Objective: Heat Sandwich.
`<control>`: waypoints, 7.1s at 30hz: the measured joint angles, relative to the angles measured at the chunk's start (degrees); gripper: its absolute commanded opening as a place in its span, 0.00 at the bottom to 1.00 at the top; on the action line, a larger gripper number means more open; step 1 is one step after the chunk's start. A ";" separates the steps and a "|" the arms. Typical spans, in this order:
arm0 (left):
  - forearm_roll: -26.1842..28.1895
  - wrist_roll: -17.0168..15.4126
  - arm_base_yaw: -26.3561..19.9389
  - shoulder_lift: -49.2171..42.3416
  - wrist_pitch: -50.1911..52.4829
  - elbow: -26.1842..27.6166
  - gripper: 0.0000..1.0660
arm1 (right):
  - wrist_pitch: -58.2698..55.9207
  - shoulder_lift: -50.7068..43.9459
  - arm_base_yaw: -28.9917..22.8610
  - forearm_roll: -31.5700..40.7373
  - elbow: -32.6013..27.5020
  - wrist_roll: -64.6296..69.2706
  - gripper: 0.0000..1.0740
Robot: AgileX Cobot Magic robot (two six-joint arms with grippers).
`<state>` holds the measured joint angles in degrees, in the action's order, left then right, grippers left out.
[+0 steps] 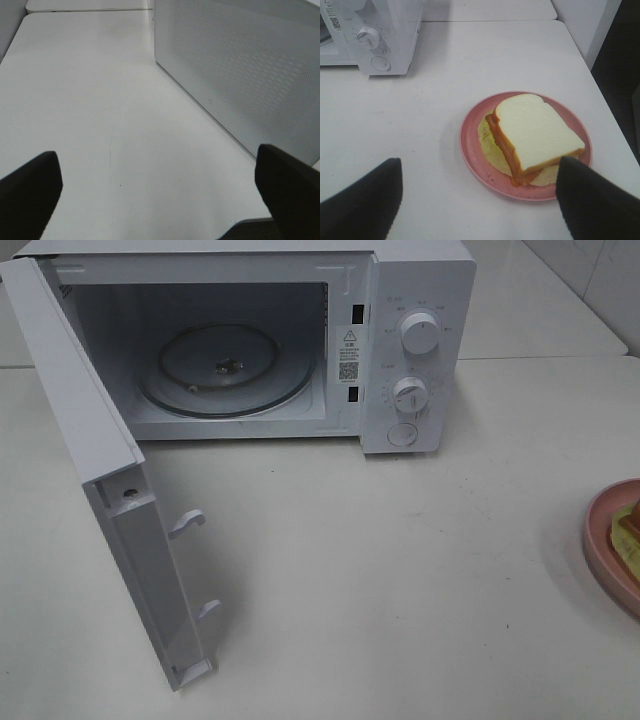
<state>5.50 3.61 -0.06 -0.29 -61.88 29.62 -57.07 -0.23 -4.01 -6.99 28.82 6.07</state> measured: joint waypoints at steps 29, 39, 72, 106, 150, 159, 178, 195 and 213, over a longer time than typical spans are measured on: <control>0.00 0.00 0.00 3.55 2.12 1.20 0.82 | 0.00 0.00 0.00 0.00 0.00 -0.06 0.71; -0.52 0.00 0.00 17.42 10.49 0.63 0.42 | 0.00 0.00 0.00 0.00 0.00 -0.06 0.71; -4.70 0.00 0.00 63.37 90.30 -15.01 0.00 | 0.00 0.00 0.00 0.00 0.00 -0.06 0.71; -26.99 -12.61 9.91 95.34 115.68 -5.33 0.00 | 0.00 0.00 0.00 0.06 0.00 -0.06 0.71; 1.26 -2.64 35.81 114.71 110.29 26.13 0.00 | 0.00 0.00 0.00 0.06 0.00 -0.06 0.71; 1.43 3.84 36.96 117.57 104.11 32.77 0.00 | 0.00 0.00 0.00 0.11 0.00 -0.06 0.70; 10.37 4.30 39.99 110.75 104.16 22.46 0.00 | 0.00 0.00 0.00 0.23 0.00 -0.06 0.70; 10.26 4.30 42.06 99.92 67.84 19.25 0.92 | 0.00 0.00 0.00 0.23 0.00 -0.06 0.70; 7.51 2.98 33.80 89.32 27.56 19.19 0.92 | 0.00 0.00 0.00 0.23 0.00 -0.06 0.70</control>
<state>13.01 6.59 33.75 89.04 -34.32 48.82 -57.07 -0.23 -4.01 -6.76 28.82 6.02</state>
